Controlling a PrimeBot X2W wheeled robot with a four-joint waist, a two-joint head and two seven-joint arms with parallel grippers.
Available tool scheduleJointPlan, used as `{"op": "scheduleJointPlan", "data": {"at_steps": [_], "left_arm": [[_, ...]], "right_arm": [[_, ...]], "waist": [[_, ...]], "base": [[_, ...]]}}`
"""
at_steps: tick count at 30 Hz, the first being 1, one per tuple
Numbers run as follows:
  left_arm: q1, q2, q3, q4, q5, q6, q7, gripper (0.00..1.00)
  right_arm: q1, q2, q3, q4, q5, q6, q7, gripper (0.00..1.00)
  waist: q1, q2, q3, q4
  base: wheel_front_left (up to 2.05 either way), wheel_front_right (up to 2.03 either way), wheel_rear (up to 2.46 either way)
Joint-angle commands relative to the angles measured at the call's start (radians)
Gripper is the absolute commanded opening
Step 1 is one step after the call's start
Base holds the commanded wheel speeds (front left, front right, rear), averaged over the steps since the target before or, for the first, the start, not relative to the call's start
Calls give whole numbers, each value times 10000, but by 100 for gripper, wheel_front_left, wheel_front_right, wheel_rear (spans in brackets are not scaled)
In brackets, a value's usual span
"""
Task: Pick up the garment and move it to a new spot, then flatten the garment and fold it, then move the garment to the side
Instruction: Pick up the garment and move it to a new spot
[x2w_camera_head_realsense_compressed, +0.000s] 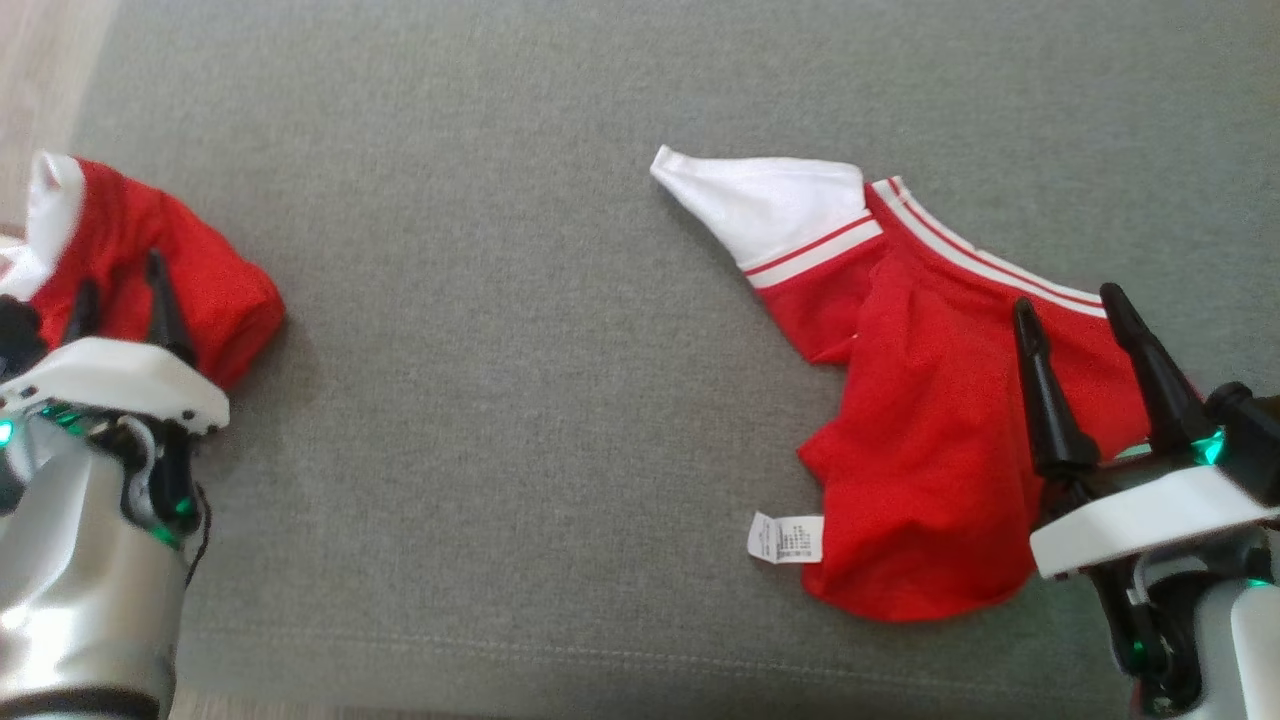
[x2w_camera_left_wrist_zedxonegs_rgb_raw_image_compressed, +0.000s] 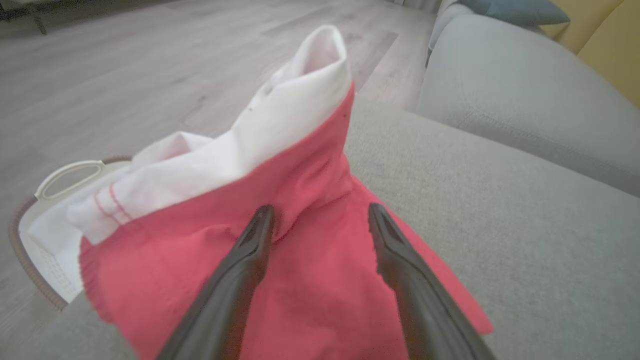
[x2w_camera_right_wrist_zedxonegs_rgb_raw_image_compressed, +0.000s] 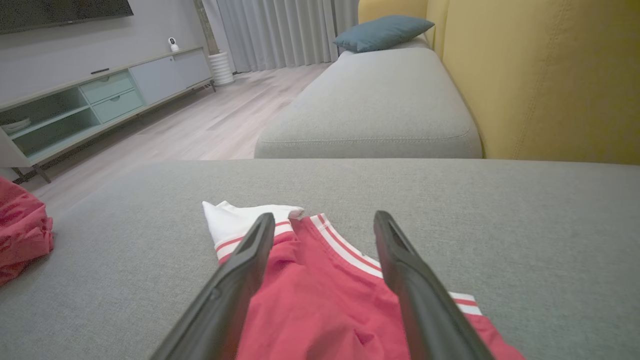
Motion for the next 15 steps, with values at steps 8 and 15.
{"op": "scheduleJointPlan", "data": {"at_steps": [8, 15], "left_arm": [[2915, -329, 1731, -4637, 2102, 928, -123, 100], [5079, -1097, 1227, -7516, 3287, 1313, -124, 100]], "right_arm": [[-84, 14, 126, -27, 16, -7, -305, 100], [267, 155, 88, 145, -38, -7, -327, 100]], "waist": [[-1, 0, -974, -362], [-1, 0, -1674, -597]], "base": [[0, 0, 0], [0, 0, 0]]}}
